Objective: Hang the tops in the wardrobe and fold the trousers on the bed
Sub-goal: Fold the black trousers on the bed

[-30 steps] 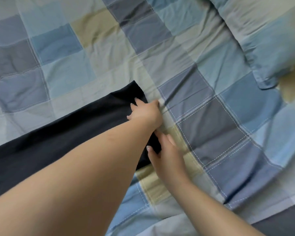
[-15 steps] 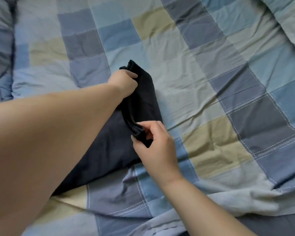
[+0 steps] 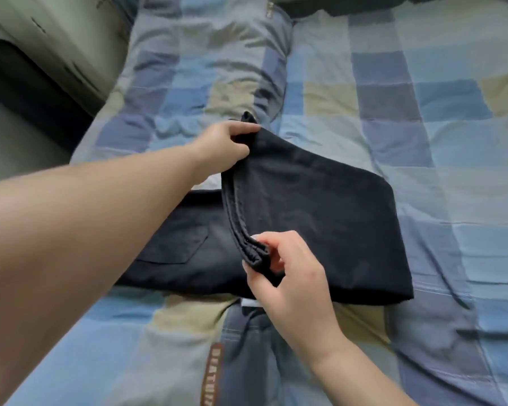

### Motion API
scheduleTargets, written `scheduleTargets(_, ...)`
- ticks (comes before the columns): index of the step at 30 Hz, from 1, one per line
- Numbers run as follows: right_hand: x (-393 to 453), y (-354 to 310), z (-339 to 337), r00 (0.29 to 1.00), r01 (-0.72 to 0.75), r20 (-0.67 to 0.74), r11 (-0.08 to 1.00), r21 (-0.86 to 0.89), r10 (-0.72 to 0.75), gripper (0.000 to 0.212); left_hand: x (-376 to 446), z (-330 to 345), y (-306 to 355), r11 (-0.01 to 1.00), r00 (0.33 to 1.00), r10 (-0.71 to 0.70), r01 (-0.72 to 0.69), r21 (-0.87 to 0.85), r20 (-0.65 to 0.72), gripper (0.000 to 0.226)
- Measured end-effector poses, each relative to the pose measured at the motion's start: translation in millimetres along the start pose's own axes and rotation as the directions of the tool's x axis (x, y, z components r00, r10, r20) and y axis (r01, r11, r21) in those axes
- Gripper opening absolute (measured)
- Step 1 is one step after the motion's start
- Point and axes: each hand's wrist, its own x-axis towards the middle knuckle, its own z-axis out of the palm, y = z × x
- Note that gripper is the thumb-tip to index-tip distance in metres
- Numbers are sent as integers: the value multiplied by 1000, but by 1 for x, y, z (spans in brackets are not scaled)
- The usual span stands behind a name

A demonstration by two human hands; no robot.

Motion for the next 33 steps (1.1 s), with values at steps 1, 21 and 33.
scheduleTargets(1, 3, -13, 23, 1000, 8, 25, 1000, -2, -8, 24, -5, -24, -19, 1000, 1000, -5, 5, -2, -14, 49)
scheduleTargets(21, 22, -59, 340, 809, 92, 585, 972, -216, 53, 48, -11, -187, -310, 955, 981, -183, 193, 224, -63, 58)
scheduleTargets(33, 85, 77, 199, 907, 174, 337, 503, -846, 252, 63, -54, -4, -252, 637, 945, 318, -270, 722, 73, 62)
